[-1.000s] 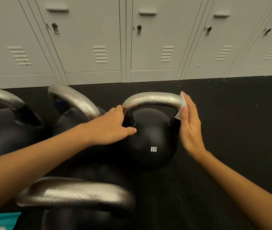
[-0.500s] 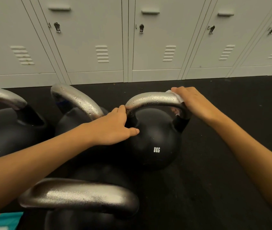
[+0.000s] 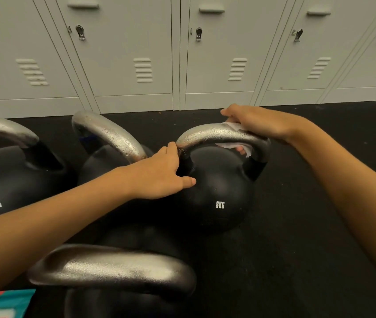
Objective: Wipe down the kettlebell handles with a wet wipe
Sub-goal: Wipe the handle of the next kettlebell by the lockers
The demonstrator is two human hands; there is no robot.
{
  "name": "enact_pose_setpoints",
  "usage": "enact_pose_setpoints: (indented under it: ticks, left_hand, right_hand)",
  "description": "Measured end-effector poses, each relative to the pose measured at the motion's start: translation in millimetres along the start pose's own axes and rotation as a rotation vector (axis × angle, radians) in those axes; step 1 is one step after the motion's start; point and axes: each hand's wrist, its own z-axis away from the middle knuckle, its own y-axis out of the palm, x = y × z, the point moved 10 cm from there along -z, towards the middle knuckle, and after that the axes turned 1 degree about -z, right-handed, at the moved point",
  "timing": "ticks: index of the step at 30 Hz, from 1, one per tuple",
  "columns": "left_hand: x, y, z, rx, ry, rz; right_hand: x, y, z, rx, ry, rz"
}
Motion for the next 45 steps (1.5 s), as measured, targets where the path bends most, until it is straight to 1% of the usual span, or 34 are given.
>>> enact_pose_setpoints:
  ticks: [2,5,8,12,15,18,20,23,25,26,28,30,33,37,40,42,44,45]
  left_hand:
    - [0,1,0,0.002,0.005,0.007]
    - [1,0,0,0.006,0.012,0.026]
    - [4,1,-1,0.010,0.010,0.054]
    - [6,1,-2,0.004,0.003,0.051]
    - [5,1,-3,0.007,0.007,0.051]
    - [5,2,-3,0.014,0.002,0.053]
    - [6,2,-3,0.016,0.002,0.058]
    - [7,2,-3,0.023,0.000,0.070]
    - [8,2,-3,0.023,-0.009,0.077]
    - [8,2,-3,0.022,-0.012,0.077]
    - [7,2,-2,0.021,-0.016,0.070]
    - [5,1,-1,0.016,-0.018,0.056]
    - [2,0,0,0.001,-0.021,0.037]
    - [-1,-5,1,-0.056,-0.021,0.048]
    - [-1,-6,2,-0.085,-0.011,0.072]
    - [0,-6,1,-0.079,-0.008,0.080]
    - [0,-4,1,-0.061,-0.012,0.077]
    - [1,-4,1,-0.051,-0.016,0.069]
  right_hand:
    - [-4,-1,0,0.020,0.031,-0.072]
    - [-21,-7,0,-0.008,0.077,-0.190]
    - [-35,-8,1,0.006,0.073,-0.251]
    - [-39,-13,1,0.025,0.054,-0.152]
    - [-18,-13,3,0.031,0.004,-0.090]
    - [-5,-17,4,-0.028,-0.058,0.005]
    - [-9,-16,5,-0.042,-0.057,0.003]
    - [-29,-11,7,-0.063,0.022,-0.149]
    - [-44,-12,7,-0.114,0.092,-0.256]
    - [-50,-13,7,-0.136,0.116,-0.267]
    - [-51,-14,7,-0.153,0.146,-0.203]
    - [-42,-16,6,-0.156,0.152,-0.074]
    - [-20,-16,-2,-0.138,0.103,0.088]
    - [-11,-16,-5,-0.178,0.039,0.088]
    - [-33,-20,3,-0.239,0.071,-0.037]
    - [-56,-17,8,-0.256,0.117,-0.261]
    - [-72,-8,12,-0.217,0.152,-0.513]
    - [-74,-6,13,-0.194,0.153,-0.559]
